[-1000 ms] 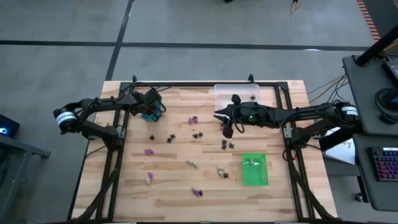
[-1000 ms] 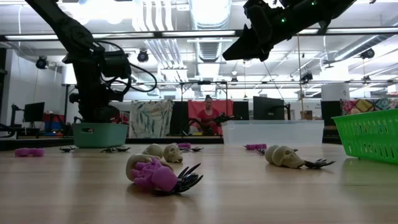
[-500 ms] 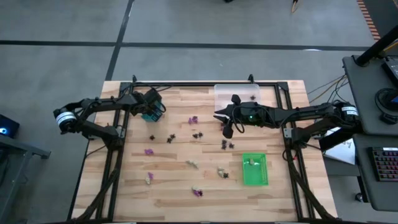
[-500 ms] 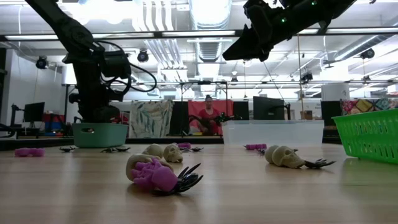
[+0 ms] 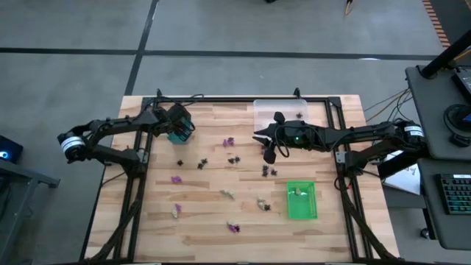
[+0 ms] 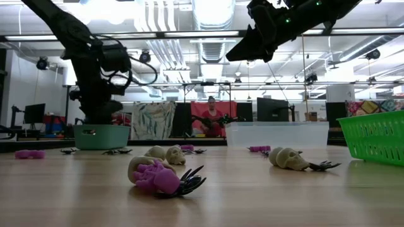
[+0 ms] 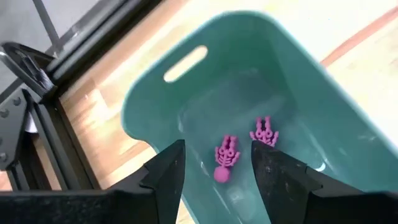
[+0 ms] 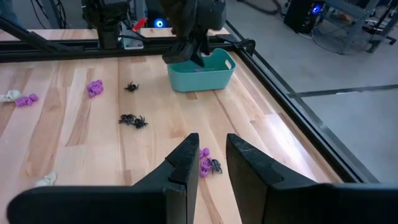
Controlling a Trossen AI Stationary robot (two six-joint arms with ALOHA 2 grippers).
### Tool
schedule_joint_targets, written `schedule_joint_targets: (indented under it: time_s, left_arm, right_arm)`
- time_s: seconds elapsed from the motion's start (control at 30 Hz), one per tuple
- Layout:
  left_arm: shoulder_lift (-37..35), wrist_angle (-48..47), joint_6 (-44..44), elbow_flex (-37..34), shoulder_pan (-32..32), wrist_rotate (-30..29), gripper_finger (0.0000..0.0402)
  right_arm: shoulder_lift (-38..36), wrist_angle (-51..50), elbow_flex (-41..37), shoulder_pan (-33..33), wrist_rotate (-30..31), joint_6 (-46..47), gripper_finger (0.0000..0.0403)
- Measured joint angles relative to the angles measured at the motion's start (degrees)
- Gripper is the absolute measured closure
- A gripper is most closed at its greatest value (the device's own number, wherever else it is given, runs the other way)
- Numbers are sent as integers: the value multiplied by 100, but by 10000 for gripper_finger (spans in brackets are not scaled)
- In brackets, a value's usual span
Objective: Sort Halloween decoration
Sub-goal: Put the black spider toy into the white bin
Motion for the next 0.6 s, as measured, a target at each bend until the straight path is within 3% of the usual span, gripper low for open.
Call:
schedule_joint_targets:
  time_s: [0.3,0.6]
  left_arm:
    - [-1017,59,-68,2,-13,366,233]
    - [-1769,1237,-110,6,-500,2400,233]
  right_arm:
    - [0,-2,0,0,-28,263,330]
    - [10,-334,177,1,-930,1401,330]
